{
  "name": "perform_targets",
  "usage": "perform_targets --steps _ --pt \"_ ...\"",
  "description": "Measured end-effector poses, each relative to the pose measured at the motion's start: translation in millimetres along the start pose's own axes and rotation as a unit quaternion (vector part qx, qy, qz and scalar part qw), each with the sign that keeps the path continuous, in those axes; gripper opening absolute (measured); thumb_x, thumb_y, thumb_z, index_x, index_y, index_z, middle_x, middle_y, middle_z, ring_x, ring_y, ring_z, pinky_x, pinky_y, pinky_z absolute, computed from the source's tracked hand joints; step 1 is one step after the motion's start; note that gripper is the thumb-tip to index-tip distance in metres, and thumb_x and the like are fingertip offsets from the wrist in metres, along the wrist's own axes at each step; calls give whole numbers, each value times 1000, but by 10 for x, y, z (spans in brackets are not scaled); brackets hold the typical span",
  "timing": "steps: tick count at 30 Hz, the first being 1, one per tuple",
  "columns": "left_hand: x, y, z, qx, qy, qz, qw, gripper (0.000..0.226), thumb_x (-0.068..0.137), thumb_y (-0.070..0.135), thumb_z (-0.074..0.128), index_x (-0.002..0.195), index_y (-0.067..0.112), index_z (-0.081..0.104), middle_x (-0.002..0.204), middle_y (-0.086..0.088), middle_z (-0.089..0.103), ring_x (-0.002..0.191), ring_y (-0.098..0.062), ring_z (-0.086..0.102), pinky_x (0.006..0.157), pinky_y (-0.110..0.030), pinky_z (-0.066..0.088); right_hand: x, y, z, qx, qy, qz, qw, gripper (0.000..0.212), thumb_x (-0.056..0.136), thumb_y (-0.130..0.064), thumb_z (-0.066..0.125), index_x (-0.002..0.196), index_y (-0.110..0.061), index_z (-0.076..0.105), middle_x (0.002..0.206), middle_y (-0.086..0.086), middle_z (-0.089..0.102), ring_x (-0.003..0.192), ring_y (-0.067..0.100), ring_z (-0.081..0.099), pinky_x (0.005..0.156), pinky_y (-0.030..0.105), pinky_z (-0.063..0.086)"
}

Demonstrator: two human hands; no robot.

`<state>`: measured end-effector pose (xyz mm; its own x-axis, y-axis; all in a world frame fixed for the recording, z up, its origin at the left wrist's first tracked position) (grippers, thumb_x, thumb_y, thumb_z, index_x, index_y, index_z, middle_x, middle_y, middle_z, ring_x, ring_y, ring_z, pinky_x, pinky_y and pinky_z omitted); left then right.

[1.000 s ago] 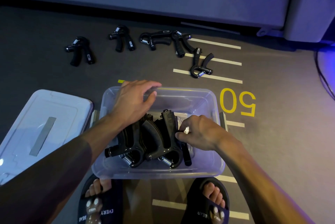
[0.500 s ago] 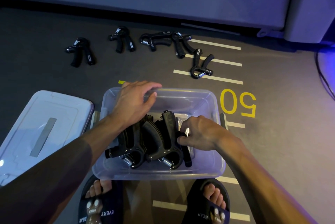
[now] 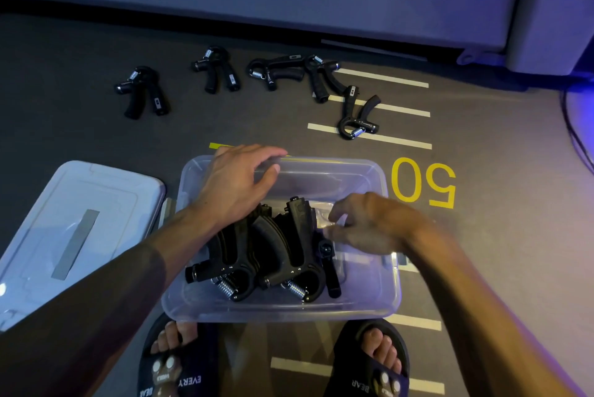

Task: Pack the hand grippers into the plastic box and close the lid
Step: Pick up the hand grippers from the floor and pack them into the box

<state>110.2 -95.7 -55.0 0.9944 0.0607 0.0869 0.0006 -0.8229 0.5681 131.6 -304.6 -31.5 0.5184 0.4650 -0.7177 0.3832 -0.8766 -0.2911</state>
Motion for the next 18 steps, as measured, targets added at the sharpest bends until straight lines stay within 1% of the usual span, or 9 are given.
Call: perform_targets --steps 2,3,5,7,8,11,14,17,18 --pt "11 6 -4 1 0 0 1000 32 95 38 52 122 32 69 111 16 73 103 -9 66 96 -30 37 12 60 -224 80 62 -23 995 20 97 -37 56 106 -24 69 103 0 76 94 20 71 76 26 53" --pt "23 11 -10 3 1 1 1000 31 96 40 52 120 33 69 110 16 73 103 -10 67 96 -32 40 35 113 -360 130 101 -34 986 16 97 -28 56 99 -21 70 92 -1 78 82 17 73 68 24 54" --pt "61 26 -18 10 -9 0 1000 32 98 48 48 117 35 69 110 17 74 102 -11 68 94 -35 47 116 272 -648 219 200 -42 954 15 97 -17 54 92 -17 69 76 0 77 62 13 71 56 22 50" --pt "129 29 -8 27 -44 -10 999 41 97 59 38 116 39 67 107 16 74 100 -14 68 85 -36 51 315 519 -833 277 275 -21 921 15 95 -16 53 93 -15 67 71 1 76 54 12 66 55 24 50" --pt "171 26 8 42 -64 -14 997 46 96 64 32 116 40 66 102 14 75 97 -16 68 80 -35 51 473 661 -874 293 291 -4 911 15 94 -16 53 93 -15 67 72 1 75 53 13 64 54 25 48" --pt "292 66 86 90 -113 -6 989 61 94 68 18 104 32 66 81 5 69 83 -23 63 65 -33 36 1050 1072 -879 311 286 55 905 12 87 -15 56 86 -18 68 81 8 75 61 22 65 56 25 45" --pt "391 122 159 116 -124 31 985 59 98 63 19 89 23 61 72 0 63 78 -27 61 62 -33 30 1517 1310 -882 278 279 81 916 15 84 -13 57 84 -25 67 85 6 69 81 31 67 64 29 46" --pt "445 128 222 116 -143 46 982 55 100 61 20 86 22 57 74 -1 64 83 -29 61 63 -34 30 1786 1456 -902 190 263 116 939 27 86 -12 62 111 -21 66 102 9 67 96 30 65 82 32 53" --pt "452 133 236 118 -146 53 981 57 100 61 17 86 22 56 77 -1 65 85 -30 62 64 -34 32 1871 1516 -911 174 260 127 941 30 86 -13 62 115 -19 63 107 12 67 100 32 66 86 34 54"
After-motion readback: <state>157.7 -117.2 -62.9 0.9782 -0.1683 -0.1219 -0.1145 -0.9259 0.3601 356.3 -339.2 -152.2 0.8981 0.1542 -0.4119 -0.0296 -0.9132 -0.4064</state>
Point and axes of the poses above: each hand's wrist, its own x-axis towards the middle knuckle, its own z-axis out of the palm, y = z × x, the point moved 5 cm from there along x, towards the middle knuckle
